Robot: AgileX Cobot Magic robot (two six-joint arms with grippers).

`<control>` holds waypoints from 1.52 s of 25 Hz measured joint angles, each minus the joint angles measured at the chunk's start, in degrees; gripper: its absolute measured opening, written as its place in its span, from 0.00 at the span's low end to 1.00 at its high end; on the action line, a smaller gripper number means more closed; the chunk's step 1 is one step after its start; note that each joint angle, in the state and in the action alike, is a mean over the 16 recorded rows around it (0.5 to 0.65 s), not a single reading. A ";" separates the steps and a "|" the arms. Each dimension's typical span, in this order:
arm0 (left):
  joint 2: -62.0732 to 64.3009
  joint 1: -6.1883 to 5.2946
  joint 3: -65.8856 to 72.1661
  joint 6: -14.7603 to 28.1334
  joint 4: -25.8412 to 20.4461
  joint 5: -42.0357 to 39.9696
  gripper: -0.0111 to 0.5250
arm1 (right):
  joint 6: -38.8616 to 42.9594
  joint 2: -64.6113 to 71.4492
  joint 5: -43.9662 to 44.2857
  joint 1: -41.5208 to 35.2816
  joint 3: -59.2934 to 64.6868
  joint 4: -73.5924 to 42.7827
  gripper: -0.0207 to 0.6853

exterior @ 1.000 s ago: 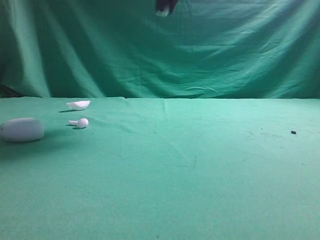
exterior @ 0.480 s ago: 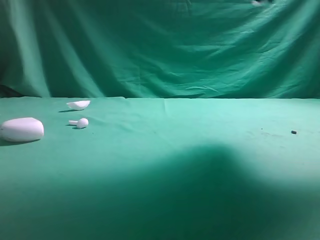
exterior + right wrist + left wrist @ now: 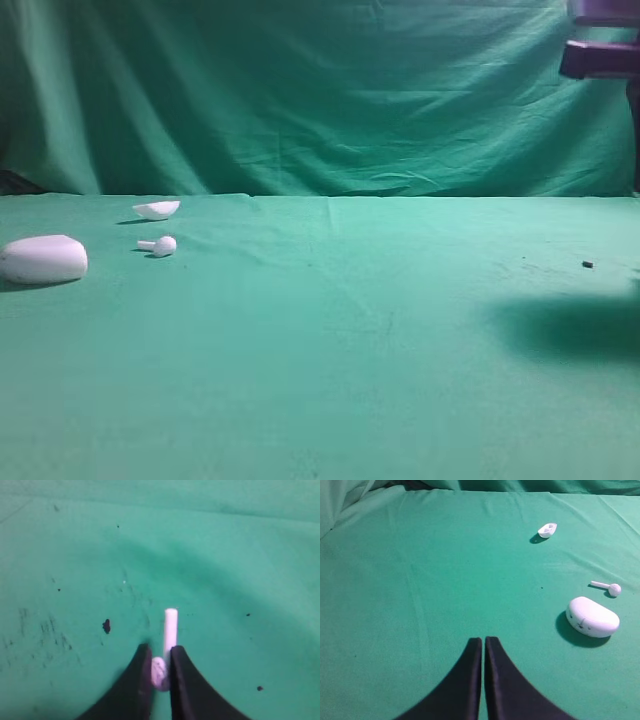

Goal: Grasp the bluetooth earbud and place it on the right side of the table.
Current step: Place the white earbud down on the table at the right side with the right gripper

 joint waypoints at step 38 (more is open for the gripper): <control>0.00 0.00 0.00 0.00 0.00 0.00 0.02 | 0.03 5.69 -7.27 -0.16 2.80 -0.95 0.50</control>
